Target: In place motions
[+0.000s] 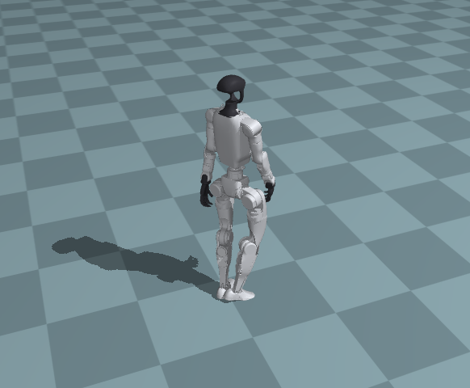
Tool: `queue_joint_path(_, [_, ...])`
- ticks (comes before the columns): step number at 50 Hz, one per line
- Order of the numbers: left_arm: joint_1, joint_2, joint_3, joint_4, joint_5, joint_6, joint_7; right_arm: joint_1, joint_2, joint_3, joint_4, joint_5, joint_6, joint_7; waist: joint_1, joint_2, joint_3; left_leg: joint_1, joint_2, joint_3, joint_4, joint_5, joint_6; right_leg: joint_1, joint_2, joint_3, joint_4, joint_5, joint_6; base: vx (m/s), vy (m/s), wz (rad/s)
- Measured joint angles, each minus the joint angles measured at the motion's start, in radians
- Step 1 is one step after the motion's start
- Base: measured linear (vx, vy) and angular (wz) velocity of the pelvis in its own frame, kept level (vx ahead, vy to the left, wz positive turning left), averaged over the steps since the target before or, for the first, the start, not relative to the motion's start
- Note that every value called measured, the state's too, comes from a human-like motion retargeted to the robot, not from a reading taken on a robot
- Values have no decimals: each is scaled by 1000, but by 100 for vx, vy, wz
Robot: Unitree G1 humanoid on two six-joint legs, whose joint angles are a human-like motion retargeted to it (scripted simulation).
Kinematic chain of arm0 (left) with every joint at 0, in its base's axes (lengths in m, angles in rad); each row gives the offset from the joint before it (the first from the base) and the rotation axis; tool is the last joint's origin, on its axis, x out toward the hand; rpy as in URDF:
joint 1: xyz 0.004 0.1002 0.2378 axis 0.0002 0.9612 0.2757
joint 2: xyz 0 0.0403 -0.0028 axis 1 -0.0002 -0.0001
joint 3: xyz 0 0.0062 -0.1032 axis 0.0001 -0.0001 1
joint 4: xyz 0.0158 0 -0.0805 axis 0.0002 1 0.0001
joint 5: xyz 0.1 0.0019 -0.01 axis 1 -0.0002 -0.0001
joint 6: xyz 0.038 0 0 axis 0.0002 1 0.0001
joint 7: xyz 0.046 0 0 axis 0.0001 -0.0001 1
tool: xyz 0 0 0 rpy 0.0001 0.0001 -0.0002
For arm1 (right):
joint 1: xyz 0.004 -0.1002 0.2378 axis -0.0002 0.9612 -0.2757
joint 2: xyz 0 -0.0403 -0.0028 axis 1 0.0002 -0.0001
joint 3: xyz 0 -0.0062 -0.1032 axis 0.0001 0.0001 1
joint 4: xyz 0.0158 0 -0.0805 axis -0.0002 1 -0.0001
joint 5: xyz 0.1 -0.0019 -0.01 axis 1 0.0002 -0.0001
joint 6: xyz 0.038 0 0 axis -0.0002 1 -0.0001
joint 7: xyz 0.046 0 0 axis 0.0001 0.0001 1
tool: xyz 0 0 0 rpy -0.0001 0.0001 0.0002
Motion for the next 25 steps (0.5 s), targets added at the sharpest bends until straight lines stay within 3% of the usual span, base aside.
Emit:
queue_joint_path(2, [-114,-7,-80,-1,-9,4,11,76,-43,-58,133,-34,16,-65,-79,47,-43,8,14,13,-136,23,13,-125,-23,-68,214,176,-1,8,-19,70])
queue_joint_path(4, [-294,2,-148,-35,2,17,-37,100,-89,-162,258,-4,29,-169,-99,58,31,-50,31,-93,-134,66,7,-371,-130,20,644,310,19,-51,-9,58])
queue_joint_path(5, [-375,4,-181,-77,17,19,-67,111,-111,-220,318,46,33,-223,-144,61,96,-55,31,-140,-127,82,17,-475,-160,87,833,316,43,-57,10,141])
queue_joint_path(7, [-524,17,-227,-173,44,22,-135,169,-170,-325,360,187,71,-242,-185,73,156,-62,-4,-167,-139,88,56,-641,-303,94,1150,222,23,-44,16,119])
queue_joint_path(8, [-586,28,-237,-223,60,29,-163,210,-191,-367,360,255,105,-225,-228,96,176,-82,-3,-203,-136,93,69,-734,-331,122,1271,198,45,-32,15,136])
queue_joint_path(10, [-649,25,-195,-325,135,25,-157,304,-220,-410,360,367,169,-186,-315,133,199,-100,1,-251,-135,99,95,-871,-379,140,1446,149,48,-7,7,137])
queue_joint_path(12, [-668,21,-194,-389,140,-14,-113,416,-251,-455,360,396,193,-178,-376,149,171,-113,-2,-276,-149,113,102,-982,-388,163,1523,119,57,23,-9,87])
queue_joint_path(15, [-657,9,-260,-494,79,-85,-79,565,-269,-527,360,410,177,-223,-370,173,98,-138,8,-262,-157,108,100,-1053,-406,161,1524,111,45,22,-15,19])
queue_joint_path(20, [-626,-5,-283,-564,49,-113,-117,628,-251,-534,360,402,202,-263,-284,92,93,-62,-22,-222,-176,96,79,-850,-365,155,1314,115,13,6,-15,-62])
queue_joint_path(25, [-478,-43,-253,-480,55,-86,-138,545,-205,-462,360,372,207,-191,-167,77,40,-19,11,-112,-173,65,31,-450,-110,149,741,166,74,12,-5,-102])
